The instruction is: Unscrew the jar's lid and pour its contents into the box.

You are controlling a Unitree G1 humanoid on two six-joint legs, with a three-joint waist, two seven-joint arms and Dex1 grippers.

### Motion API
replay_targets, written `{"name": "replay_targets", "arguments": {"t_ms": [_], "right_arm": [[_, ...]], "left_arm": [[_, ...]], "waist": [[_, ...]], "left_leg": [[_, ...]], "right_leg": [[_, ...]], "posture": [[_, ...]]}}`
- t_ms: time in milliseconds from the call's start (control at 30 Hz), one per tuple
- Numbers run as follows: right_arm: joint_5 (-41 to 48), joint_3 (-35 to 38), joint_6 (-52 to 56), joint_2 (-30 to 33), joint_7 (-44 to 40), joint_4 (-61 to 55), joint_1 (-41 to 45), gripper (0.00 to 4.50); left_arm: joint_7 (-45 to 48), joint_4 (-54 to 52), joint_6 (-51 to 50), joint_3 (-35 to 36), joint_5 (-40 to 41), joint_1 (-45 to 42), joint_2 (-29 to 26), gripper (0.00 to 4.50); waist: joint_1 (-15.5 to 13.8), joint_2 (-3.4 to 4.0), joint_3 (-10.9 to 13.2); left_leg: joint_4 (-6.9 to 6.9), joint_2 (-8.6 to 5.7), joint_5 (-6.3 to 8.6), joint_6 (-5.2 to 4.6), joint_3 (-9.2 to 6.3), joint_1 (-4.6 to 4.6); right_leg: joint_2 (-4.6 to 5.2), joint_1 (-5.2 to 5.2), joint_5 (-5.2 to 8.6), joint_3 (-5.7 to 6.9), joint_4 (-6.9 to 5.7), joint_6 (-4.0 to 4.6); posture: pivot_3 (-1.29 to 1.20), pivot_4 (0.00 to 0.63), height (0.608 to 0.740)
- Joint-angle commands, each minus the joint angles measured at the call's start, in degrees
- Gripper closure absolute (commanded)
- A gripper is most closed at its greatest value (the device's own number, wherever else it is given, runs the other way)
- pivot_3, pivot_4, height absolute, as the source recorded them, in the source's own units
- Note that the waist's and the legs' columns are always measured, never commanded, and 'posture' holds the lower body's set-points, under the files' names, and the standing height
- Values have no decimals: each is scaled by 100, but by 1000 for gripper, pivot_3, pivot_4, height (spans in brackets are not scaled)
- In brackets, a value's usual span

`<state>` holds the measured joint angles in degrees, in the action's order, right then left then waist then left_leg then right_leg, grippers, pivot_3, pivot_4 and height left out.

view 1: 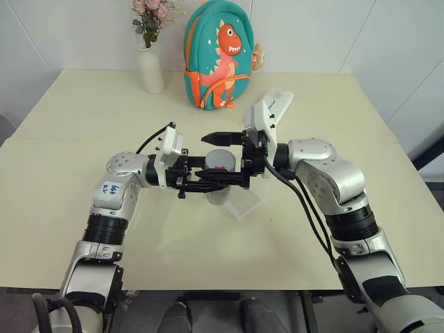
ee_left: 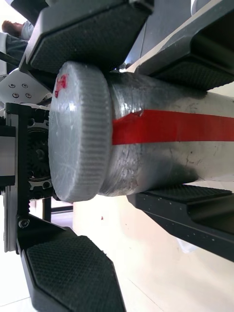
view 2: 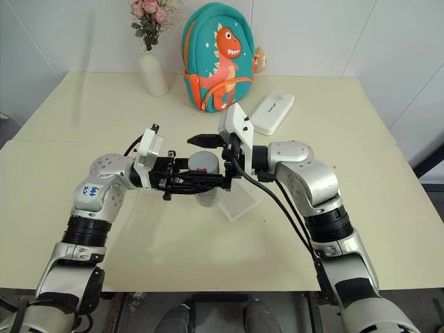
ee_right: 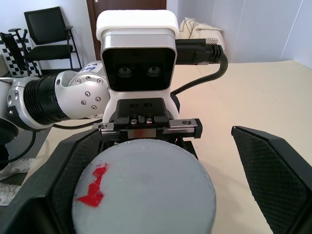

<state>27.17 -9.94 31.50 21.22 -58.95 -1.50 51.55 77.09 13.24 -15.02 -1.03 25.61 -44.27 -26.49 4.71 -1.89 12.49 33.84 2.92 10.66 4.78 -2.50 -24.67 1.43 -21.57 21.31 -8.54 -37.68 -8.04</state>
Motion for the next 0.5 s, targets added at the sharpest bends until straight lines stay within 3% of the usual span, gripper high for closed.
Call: {"name": "replay_targets", "arguments": {"t_ms": [33,500], "right_arm": [[17,259,-26,224,-26,-92,105,17],[447,486,363,894,-265,-698,-241,17]], "left_arm": [[87,-176,93,130,136,-34,-122,2445],[76,-48,117,207,114,-28,-211,2445]], "waist": [[-2,0,0],[-16,0,0]], "left_leg": [[0,0,0,0,0,0],[0,0,0,0,0,-1]], "right_leg": [[0,0,0,0,0,0],[0,0,0,0,2,0]], "posture": [[0,150,740],[0,150,740]]}}
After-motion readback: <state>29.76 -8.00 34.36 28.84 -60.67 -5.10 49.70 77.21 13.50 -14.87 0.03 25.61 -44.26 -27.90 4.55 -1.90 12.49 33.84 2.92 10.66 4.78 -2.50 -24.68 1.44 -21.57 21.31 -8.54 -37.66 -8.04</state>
